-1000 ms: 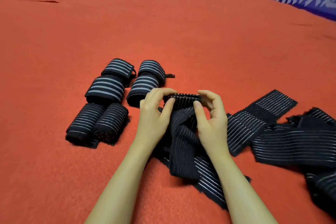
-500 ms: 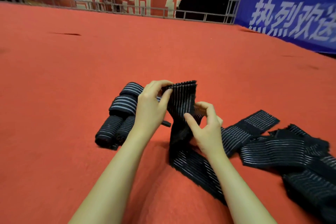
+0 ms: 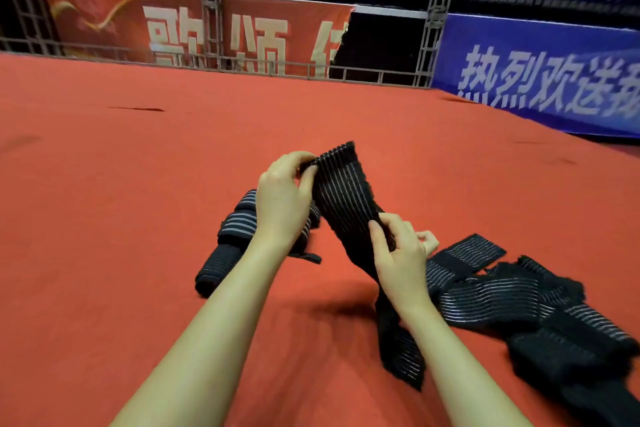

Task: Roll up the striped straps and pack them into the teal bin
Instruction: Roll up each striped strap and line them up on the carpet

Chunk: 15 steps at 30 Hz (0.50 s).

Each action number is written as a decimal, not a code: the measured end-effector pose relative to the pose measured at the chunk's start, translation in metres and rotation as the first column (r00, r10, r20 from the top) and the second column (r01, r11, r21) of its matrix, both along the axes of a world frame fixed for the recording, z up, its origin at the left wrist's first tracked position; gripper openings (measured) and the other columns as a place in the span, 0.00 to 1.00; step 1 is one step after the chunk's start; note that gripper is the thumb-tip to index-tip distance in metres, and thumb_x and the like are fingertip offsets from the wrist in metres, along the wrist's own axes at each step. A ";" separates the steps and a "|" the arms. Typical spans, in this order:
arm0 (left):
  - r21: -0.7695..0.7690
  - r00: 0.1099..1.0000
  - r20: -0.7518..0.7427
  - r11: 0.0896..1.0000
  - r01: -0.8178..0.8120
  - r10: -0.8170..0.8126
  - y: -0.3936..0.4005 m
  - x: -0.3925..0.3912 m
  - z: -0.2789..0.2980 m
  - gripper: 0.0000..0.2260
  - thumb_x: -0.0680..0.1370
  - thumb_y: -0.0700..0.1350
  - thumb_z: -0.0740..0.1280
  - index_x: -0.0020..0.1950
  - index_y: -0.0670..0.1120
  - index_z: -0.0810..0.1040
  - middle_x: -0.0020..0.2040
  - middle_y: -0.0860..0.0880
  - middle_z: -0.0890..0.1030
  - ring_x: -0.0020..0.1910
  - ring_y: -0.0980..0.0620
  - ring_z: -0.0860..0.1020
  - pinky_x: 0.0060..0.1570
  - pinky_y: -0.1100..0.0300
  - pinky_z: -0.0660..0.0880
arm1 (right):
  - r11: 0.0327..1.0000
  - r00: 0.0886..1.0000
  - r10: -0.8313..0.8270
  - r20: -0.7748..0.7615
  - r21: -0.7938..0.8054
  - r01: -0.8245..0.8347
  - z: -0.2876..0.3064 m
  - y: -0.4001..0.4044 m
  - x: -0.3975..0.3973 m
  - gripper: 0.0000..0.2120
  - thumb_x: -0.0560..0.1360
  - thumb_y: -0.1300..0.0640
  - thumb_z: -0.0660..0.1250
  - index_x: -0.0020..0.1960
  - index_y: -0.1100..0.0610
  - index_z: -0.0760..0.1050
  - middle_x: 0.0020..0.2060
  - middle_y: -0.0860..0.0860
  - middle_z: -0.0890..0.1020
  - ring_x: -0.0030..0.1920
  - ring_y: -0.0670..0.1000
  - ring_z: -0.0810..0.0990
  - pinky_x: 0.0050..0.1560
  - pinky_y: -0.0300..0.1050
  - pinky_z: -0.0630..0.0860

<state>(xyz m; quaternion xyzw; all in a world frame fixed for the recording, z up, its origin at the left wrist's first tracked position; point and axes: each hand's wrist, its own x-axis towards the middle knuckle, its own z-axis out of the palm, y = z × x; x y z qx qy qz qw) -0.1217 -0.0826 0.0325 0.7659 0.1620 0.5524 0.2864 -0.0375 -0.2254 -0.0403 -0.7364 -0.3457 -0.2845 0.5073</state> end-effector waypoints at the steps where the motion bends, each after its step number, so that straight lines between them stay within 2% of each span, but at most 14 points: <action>1: 0.006 1.000 0.000 1.000 -0.010 0.010 -0.001 0.001 0.004 0.05 0.75 0.37 0.67 0.50 0.43 0.82 0.46 0.49 0.83 0.44 0.49 0.77 0.49 0.57 0.72 | 1.000 1.000 0.015 0.027 -0.007 -0.014 0.004 -0.002 -0.001 0.11 0.75 0.47 0.59 0.46 0.51 0.78 0.39 0.42 0.78 0.45 0.34 0.70 0.48 0.44 0.54; 3: -0.016 0.999 0.017 1.000 0.027 -0.027 -0.004 0.002 0.014 0.06 0.76 0.36 0.67 0.49 0.42 0.81 0.46 0.48 0.83 0.45 0.49 0.78 0.50 0.58 0.73 | 0.996 0.994 0.087 0.070 -0.010 -0.086 0.012 -0.005 -0.002 0.07 0.74 0.47 0.61 0.44 0.46 0.77 0.44 0.40 0.77 0.48 0.41 0.72 0.51 0.44 0.55; 7: 0.022 0.996 0.045 0.996 0.082 -0.083 -0.012 0.001 0.026 0.05 0.76 0.35 0.66 0.49 0.41 0.80 0.46 0.48 0.82 0.44 0.55 0.77 0.49 0.68 0.71 | 0.987 0.978 0.161 0.133 -0.029 -0.158 0.025 -0.014 -0.007 0.06 0.74 0.47 0.63 0.43 0.45 0.78 0.46 0.38 0.76 0.52 0.43 0.70 0.57 0.40 0.54; 10: 0.049 0.986 0.077 0.988 0.145 -0.148 -0.016 -0.002 0.033 0.05 0.76 0.34 0.66 0.50 0.41 0.80 0.46 0.51 0.81 0.45 0.60 0.76 0.50 0.72 0.70 | 0.996 0.994 0.074 0.080 0.035 -0.077 0.037 -0.019 -0.005 0.09 0.74 0.47 0.61 0.49 0.46 0.79 0.49 0.37 0.74 0.53 0.45 0.71 0.57 0.37 0.55; 12: 0.083 0.983 0.081 0.984 0.160 -0.167 -0.017 -0.003 0.038 0.05 0.76 0.34 0.66 0.50 0.40 0.80 0.45 0.51 0.81 0.44 0.61 0.76 0.50 0.74 0.69 | 0.998 0.999 0.035 0.016 0.044 -0.036 0.047 -0.020 -0.003 0.13 0.74 0.48 0.61 0.56 0.47 0.76 0.52 0.37 0.74 0.56 0.47 0.72 0.56 0.39 0.56; 15: 0.084 0.979 0.085 0.980 0.178 -0.185 -0.018 -0.005 0.047 0.05 0.76 0.35 0.66 0.49 0.42 0.80 0.45 0.50 0.82 0.43 0.66 0.76 0.50 0.72 0.70 | 0.989 0.986 0.137 -0.099 0.068 -0.131 0.061 -0.020 -0.005 0.15 0.73 0.47 0.63 0.59 0.44 0.72 0.52 0.38 0.77 0.56 0.44 0.74 0.61 0.40 0.56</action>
